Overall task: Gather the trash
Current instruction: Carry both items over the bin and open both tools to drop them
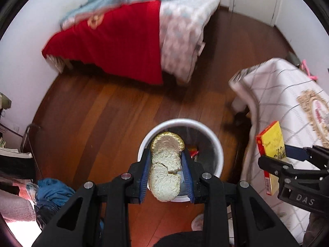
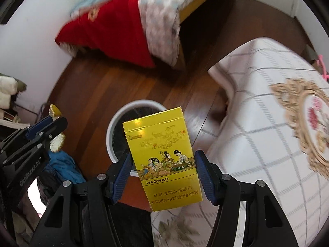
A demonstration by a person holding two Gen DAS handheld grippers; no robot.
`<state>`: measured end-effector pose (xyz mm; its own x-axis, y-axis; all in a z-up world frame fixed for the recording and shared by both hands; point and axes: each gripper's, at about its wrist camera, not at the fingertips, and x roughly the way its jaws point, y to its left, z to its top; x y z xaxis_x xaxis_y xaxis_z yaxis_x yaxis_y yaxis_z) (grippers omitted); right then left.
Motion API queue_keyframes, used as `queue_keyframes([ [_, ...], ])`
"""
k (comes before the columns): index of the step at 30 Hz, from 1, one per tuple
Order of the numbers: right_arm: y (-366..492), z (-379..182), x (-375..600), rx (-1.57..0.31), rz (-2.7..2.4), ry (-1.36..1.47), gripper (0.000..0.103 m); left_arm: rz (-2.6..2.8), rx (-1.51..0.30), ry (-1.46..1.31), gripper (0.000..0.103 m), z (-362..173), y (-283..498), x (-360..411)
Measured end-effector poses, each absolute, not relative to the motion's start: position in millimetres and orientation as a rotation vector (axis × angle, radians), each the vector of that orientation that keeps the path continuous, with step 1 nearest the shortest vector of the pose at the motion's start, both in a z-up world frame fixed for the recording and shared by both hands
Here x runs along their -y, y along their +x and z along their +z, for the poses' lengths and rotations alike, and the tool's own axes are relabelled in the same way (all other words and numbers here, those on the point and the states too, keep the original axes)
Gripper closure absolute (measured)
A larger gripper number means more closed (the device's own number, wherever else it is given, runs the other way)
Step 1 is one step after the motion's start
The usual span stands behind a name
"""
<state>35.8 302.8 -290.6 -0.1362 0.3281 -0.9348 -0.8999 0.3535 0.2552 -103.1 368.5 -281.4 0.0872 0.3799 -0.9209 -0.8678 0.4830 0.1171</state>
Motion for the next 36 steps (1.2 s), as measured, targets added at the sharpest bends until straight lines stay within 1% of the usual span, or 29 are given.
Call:
queue_keyframes([
  [4, 30.7, -337.8, -342.8, -1.368, 1.146, -0.678, 0.040, 0.972, -1.193, -0.608, 0.077, -320.6, -106.3, -397.4],
  [10, 27.5, -406.1, -385.8, -1.507, 1.081, -0.799, 0.040, 0.900, -1.342, -0.715, 0.077, -382.6, -106.7, -428.2],
  [18, 18.1, -467.8, -404.9, -1.583, 0.991, -0.986, 0.040, 0.797, -1.447, -0.859, 0.077, -434.0, -109.0, -442.5],
  [24, 22.1, -483.2, -410.8, -1.630, 0.976, -0.994, 0.040, 0.769, -1.441, -0.925, 0.076, -442.8, -118.0, -445.7],
  [30, 16.2, -478.9, -422.4, -1.626, 1.002, -0.982, 0.040, 0.782, -1.436, -0.942, 0.074, -439.5, -123.5, -448.7],
  [31, 14.8, -479.8, -423.4, -1.625, 1.001, -0.977, 0.040, 0.785, -1.426, -0.946, 0.071, -438.0, -124.9, -449.6],
  [32, 15.1, -478.9, -424.2, -1.627, 1.007, -0.965, 0.040, 0.789, -1.420, -0.946, 0.062, -436.7, -125.8, -450.1],
  [33, 15.2, -479.2, -425.5, -1.629, 1.016, -0.956, 0.040, 0.800, -1.412, -0.941, 0.056, -434.0, -127.5, -450.2],
  [35, 15.8, -477.3, -425.6, -1.630, 1.026, -0.938, 0.039, 0.817, -1.386, -0.938, 0.035, -428.6, -131.0, -450.9],
  [36, 13.2, -477.4, -426.0, -1.626, 1.031, -0.933, 0.039, 0.829, -1.371, -0.937, 0.031, -424.9, -133.4, -451.0],
])
